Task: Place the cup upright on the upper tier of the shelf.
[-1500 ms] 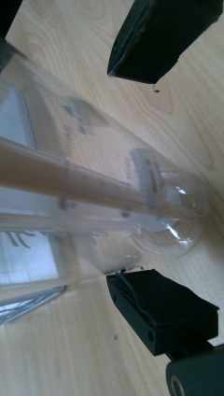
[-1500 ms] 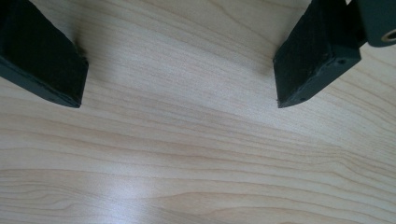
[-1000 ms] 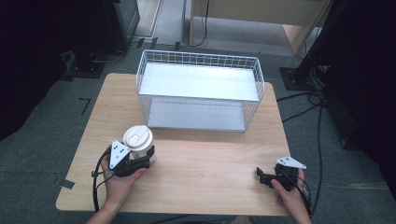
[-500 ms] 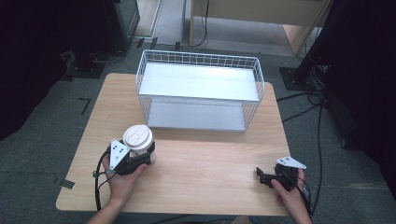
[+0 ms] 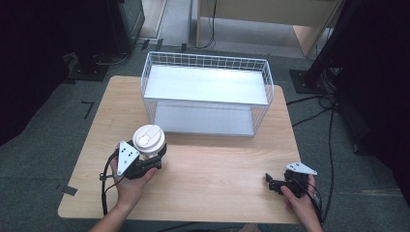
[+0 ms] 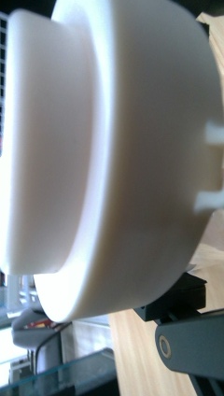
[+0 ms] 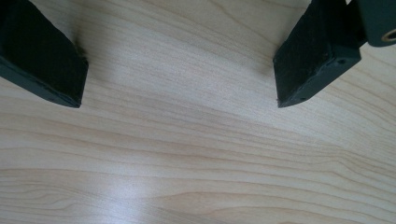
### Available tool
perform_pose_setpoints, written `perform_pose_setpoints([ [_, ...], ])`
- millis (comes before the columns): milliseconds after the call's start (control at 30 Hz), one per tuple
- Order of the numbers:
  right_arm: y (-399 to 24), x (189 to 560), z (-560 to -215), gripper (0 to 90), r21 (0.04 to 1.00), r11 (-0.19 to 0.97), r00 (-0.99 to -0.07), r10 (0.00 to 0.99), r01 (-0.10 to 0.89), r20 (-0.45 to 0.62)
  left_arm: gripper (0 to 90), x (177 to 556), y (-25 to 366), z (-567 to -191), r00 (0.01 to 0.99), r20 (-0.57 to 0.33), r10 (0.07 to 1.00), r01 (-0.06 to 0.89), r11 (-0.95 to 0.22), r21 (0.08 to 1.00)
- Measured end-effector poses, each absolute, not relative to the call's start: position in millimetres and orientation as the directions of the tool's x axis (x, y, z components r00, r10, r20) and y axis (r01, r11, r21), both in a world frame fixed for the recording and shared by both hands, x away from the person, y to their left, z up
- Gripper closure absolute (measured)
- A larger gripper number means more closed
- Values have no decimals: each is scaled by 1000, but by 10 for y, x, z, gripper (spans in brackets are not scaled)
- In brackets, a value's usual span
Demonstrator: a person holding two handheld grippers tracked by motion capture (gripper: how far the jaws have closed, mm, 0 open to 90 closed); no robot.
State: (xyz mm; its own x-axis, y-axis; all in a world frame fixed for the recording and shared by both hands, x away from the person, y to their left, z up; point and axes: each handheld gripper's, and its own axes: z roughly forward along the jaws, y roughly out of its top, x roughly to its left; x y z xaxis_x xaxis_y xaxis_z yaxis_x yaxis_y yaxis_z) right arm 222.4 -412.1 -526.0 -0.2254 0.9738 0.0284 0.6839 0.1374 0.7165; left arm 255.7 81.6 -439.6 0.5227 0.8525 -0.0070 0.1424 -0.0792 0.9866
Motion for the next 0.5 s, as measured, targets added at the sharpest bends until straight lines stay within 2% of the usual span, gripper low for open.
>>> perform_pose_setpoints([
  [200,-4122,2224,-5261,27,717,137,-226,974,684,29,158,2591,691,-4227,537,-46,842,128,-28,991],
  [500,-4121,2224,-5260,27,717,136,-224,974,684,30,159,2687,596,-4006,538,-47,842,94,-4,996],
])
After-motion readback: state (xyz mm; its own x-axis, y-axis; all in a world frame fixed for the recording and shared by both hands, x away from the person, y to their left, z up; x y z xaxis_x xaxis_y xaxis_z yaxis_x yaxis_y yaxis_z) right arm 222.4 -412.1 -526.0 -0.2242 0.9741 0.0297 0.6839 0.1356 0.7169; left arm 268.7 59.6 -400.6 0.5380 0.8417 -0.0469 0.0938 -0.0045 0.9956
